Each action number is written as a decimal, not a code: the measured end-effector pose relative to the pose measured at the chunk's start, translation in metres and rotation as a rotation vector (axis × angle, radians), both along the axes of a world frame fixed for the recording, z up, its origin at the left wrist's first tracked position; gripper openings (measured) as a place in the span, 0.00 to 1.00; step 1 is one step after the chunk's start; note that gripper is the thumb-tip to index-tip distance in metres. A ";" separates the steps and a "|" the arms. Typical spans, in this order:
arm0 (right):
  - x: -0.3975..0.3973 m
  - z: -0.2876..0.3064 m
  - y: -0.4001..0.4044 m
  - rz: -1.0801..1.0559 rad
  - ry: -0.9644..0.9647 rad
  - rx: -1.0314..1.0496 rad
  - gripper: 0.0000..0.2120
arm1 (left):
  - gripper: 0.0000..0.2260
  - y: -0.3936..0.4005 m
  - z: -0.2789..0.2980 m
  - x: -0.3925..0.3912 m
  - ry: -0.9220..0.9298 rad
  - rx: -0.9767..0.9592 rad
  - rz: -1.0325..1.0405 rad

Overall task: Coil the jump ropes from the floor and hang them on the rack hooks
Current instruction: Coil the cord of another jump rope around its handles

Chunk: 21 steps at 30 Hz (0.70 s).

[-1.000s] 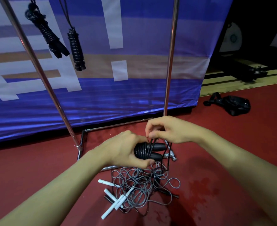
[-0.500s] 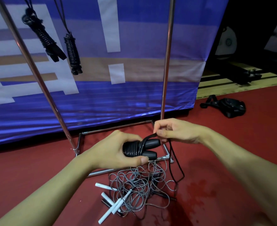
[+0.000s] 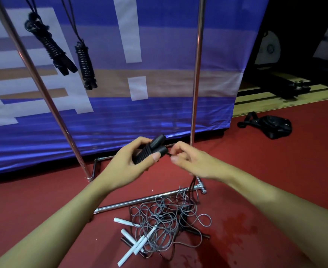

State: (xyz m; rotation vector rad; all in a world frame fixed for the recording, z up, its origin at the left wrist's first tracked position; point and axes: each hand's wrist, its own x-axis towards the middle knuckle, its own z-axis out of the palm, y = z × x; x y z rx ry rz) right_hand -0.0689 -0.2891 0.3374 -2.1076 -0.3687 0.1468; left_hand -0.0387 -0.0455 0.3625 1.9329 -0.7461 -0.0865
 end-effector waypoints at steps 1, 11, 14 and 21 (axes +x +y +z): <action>-0.002 0.000 0.002 0.025 -0.068 -0.110 0.04 | 0.11 0.000 -0.002 0.002 0.001 0.011 0.022; -0.012 0.011 0.023 -0.061 -0.056 -0.431 0.05 | 0.20 -0.001 -0.024 0.015 -0.247 0.259 0.159; -0.019 0.019 0.029 -0.135 -0.196 -0.709 0.12 | 0.20 -0.003 -0.026 0.023 -0.272 0.314 0.257; -0.024 0.039 0.022 -0.111 -0.190 -0.790 0.08 | 0.32 0.010 -0.034 0.035 -0.239 0.484 0.311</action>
